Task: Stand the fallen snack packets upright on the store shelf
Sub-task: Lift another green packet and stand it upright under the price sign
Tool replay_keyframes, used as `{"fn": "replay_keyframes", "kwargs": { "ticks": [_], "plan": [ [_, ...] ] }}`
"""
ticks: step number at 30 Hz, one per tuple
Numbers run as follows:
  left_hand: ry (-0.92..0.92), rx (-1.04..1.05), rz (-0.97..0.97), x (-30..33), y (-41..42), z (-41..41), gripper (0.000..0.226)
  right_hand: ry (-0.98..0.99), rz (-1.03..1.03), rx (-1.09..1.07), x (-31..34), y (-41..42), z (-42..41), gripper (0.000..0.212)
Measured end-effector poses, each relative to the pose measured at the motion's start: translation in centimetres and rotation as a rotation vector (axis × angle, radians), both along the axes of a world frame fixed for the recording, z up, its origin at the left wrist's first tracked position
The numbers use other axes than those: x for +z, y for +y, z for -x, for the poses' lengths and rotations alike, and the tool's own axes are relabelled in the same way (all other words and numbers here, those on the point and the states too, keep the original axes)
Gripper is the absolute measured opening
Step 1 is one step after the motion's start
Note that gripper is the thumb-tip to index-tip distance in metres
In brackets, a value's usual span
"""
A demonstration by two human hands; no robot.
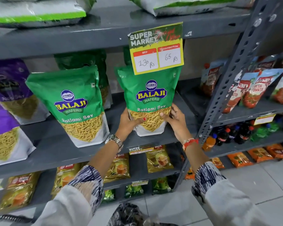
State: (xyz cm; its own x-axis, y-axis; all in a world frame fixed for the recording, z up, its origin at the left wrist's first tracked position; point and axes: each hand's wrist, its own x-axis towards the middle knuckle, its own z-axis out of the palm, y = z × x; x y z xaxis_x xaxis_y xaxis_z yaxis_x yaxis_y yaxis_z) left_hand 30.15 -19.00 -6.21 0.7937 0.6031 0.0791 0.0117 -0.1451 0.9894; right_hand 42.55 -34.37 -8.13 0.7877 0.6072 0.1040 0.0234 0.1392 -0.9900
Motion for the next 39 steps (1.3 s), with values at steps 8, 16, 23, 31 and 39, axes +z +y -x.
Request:
{"fn": "replay_keyframes", "kwargs": {
  "ticks": [8, 16, 23, 31, 39],
  "plan": [
    [0.139, -0.053, -0.049, -2.9, -0.1, 0.4, 0.089, 0.012, 0.204, 0.121, -1.0, 0.5, -0.1, 0.077],
    [0.144, -0.062, -0.077, -3.5, -1.0, -1.3, 0.093, 0.020, 0.189, 0.059, -1.1, -0.4, -1.4, 0.085],
    [0.131, -0.083, -0.105, -3.8, -1.0, -1.3, 0.092, -0.019, 0.186, 0.043, -1.4, -0.5, -1.3, 0.091],
    [-0.019, 0.169, -0.180, -3.6, -2.6, 4.2, 0.070, -0.148, -0.015, -0.390, -1.8, -0.2, 6.0, 0.079],
    [-0.287, 0.964, -0.280, -4.5, 3.8, 14.5, 0.029, -0.303, 0.008, 0.061, -1.4, 8.1, 13.8, 0.061]
  ]
}}
